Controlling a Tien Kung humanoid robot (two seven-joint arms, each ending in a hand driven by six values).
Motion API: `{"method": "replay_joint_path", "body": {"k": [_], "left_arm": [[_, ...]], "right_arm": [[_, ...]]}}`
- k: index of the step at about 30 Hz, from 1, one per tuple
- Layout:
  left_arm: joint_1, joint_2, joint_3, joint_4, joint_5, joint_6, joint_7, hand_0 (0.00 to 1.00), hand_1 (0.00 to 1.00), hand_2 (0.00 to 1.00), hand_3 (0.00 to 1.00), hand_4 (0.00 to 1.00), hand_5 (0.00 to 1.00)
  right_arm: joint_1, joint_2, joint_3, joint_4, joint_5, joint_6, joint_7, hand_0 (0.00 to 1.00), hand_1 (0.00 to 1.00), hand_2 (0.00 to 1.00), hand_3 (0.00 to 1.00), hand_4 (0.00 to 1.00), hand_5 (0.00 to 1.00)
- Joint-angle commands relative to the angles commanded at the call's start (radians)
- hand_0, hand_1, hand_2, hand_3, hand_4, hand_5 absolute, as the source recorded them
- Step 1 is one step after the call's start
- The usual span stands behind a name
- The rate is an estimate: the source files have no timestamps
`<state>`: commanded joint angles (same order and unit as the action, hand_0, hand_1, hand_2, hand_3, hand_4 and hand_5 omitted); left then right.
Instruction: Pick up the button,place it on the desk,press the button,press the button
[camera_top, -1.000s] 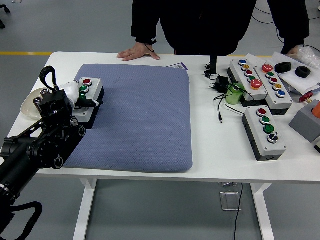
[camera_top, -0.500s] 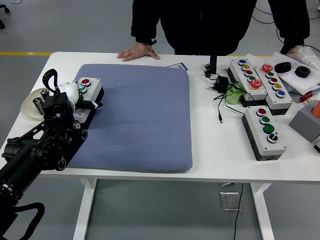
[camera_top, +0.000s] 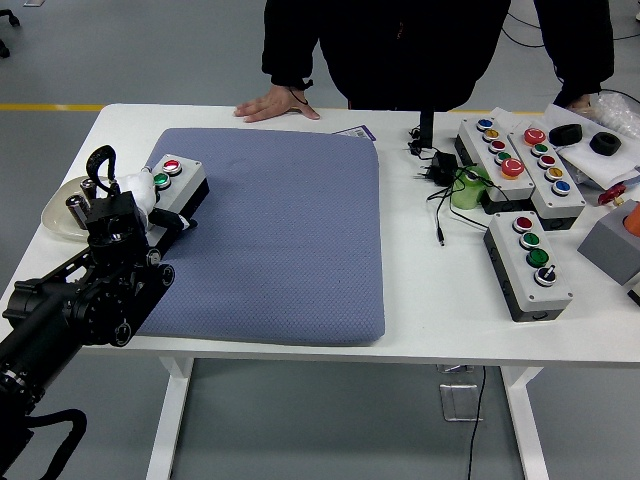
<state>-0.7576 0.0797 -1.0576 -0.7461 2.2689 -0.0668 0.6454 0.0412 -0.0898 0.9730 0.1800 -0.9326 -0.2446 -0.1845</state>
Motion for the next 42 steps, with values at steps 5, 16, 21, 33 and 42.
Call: {"method": "replay_joint_path", "body": {"k": [5,16,21,33,42], "left_arm": [[0.003,0.011,0.016,-0.009,0.000,0.018,0.000,0.224,0.332,0.328,0.614,0.801,0.013],[0.011,0.035,0.061,-0.011,0.000,0.136,-0.098,0.094,0.125,0.139,0.246,0.524,0.002],[0.011,0.054,0.086,-0.020,0.000,0.279,-0.257,0.085,0.113,0.125,0.228,0.473,0.002],[-0.017,0.189,0.229,-0.107,-0.091,0.124,-0.760,0.099,0.120,0.130,0.240,0.536,0.002],[-0.064,0.241,0.365,-0.136,-0.034,0.156,-0.914,0.108,0.128,0.135,0.245,0.586,0.002]], "right_arm": [[0.000,-0.001,0.000,0.000,0.000,0.000,0.000,0.769,0.738,0.744,0.593,0.205,0.154],[0.000,0.001,0.011,0.000,-0.009,0.000,-0.001,0.770,0.737,0.744,0.594,0.204,0.153],[0.002,0.002,0.020,0.000,-0.022,-0.001,-0.004,0.770,0.737,0.743,0.594,0.205,0.151],[0.005,0.002,0.028,0.000,-0.028,-0.001,-0.004,0.768,0.737,0.743,0.593,0.204,0.152],[0.009,0.001,0.028,0.000,-0.031,-0.001,-0.005,0.769,0.737,0.743,0.593,0.204,0.151]]}}
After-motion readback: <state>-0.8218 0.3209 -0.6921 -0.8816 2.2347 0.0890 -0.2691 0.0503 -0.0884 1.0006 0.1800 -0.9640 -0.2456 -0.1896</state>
